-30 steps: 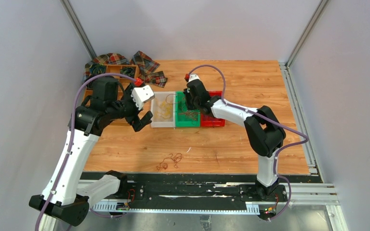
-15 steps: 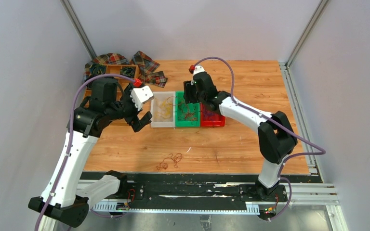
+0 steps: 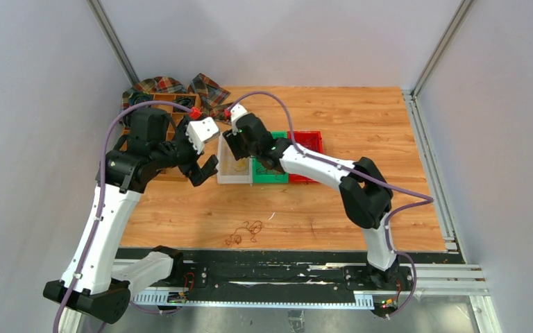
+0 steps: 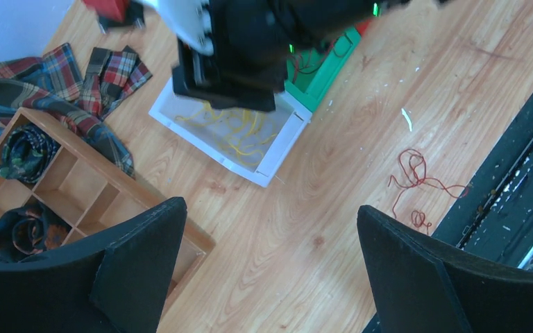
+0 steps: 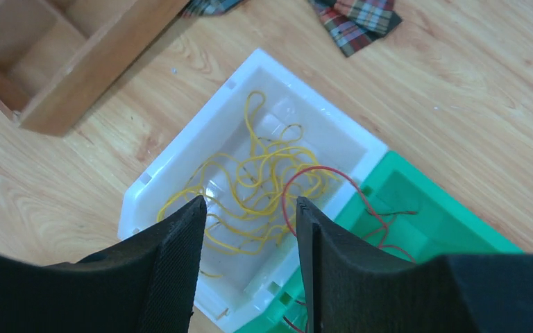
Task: Untangle the cables
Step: Place the cable in the bin.
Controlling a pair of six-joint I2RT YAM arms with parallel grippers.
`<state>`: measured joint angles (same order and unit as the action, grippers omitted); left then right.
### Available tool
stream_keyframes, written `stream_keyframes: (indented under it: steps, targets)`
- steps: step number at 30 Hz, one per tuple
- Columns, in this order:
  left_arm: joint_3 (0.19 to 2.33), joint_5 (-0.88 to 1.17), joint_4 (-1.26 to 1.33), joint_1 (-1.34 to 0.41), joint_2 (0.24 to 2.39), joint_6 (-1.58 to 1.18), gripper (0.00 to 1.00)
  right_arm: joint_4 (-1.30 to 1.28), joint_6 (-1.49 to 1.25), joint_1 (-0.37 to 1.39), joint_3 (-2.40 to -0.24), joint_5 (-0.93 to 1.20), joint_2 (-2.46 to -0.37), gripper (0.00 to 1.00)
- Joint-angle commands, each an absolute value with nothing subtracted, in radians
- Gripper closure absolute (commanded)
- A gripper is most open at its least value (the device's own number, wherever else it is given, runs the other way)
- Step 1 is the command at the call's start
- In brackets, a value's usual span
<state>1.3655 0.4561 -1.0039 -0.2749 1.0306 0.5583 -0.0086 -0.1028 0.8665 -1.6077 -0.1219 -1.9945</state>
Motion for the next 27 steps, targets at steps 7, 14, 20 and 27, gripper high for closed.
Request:
stream_keyframes:
  steps: [7, 14, 20, 27]
  targets:
    - [1.418, 0.5, -1.017, -0.242, 1.043, 0.515, 0.02, -0.069, 0.057, 0.903, -1.72, -0.326, -2.121, 0.59]
    - [1.416, 0.497, -1.017, -0.241, 1.036, 0.511, 0.02, -0.073, 0.05, 0.888, -1.746, -0.315, -2.141, 0.78]
    - [1.422, 0.503, -1.017, -0.241, 1.031, 0.521, 0.02, -0.094, -0.011, 0.844, -1.721, -0.238, -2.118, 0.9]
    - [1.427, 0.509, -1.017, -0.24, 1.032, 0.519, 0.02, -0.05, 0.0, 0.853, -1.635, -0.184, -2.048, 0.67]
